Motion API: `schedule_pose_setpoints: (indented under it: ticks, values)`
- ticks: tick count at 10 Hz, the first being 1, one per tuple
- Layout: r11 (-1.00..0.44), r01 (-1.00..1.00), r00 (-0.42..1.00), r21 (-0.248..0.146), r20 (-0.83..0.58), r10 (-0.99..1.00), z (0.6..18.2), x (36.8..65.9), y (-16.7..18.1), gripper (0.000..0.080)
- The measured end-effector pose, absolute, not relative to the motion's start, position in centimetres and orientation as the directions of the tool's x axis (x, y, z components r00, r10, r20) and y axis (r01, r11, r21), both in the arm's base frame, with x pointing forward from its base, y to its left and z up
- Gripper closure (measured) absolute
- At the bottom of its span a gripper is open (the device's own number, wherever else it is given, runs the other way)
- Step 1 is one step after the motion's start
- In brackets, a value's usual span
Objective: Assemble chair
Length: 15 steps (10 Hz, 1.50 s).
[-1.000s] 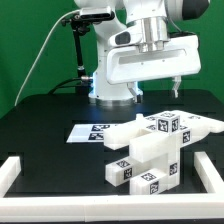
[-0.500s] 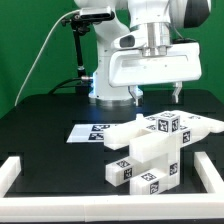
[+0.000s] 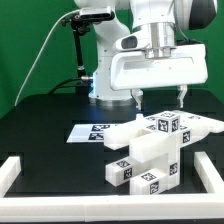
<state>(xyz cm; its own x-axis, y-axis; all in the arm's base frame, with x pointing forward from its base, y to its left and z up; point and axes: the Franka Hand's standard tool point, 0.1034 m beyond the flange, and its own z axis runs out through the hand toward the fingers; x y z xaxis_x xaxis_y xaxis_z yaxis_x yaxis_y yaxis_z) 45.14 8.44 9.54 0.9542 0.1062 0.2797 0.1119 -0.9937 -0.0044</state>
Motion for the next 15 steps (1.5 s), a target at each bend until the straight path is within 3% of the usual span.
schedule_pose_setpoints:
  ticks: [3,5,10,15]
  values:
    - [-0.995,0.104,0.955,0.000,0.280,0.100,9.0,46.4,8.5,0.0151]
    - [-0.994,0.103,0.964,-0.024,0.248,0.094,9.4,45.5,8.0,0.0151]
    - [-0.995,0.098,0.969,0.003,0.229,0.096,8.9,42.2,5.0,0.0151]
    - [-0.997,0.074,0.974,0.005,0.216,0.073,7.7,42.7,5.7,0.0151]
